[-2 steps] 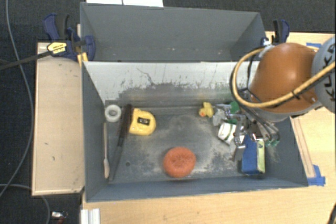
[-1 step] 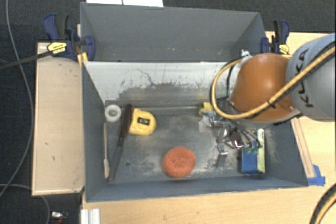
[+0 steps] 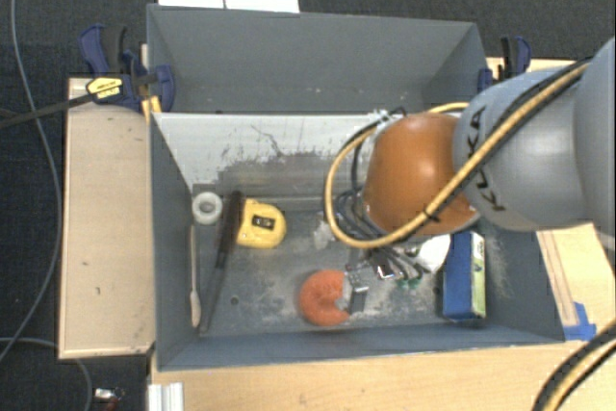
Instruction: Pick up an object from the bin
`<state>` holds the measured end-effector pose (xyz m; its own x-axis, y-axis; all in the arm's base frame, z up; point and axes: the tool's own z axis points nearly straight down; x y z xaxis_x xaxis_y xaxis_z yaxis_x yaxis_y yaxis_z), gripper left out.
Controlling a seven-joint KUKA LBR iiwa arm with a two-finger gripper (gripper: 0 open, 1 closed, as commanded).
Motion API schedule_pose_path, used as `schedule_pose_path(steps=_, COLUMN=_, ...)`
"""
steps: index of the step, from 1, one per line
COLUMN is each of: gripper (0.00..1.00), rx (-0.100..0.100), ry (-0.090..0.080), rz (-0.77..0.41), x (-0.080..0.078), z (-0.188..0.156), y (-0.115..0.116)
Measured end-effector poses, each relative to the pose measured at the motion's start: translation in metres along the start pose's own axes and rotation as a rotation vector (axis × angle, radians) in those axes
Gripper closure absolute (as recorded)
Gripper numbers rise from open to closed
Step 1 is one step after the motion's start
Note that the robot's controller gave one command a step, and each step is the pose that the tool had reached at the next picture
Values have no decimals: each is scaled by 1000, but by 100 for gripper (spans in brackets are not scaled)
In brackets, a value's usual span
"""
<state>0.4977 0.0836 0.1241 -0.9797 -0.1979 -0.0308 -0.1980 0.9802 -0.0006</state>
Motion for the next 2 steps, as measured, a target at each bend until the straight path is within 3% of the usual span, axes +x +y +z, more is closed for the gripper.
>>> schedule_pose_path(steps=1, gripper=0, rx=2, ry=7, rz=36, x=19, z=34, y=-3)
schedule_pose_path(steps=2, gripper=100, rx=-1, ry=-6, rz=-89, x=8, z=33, y=-13)
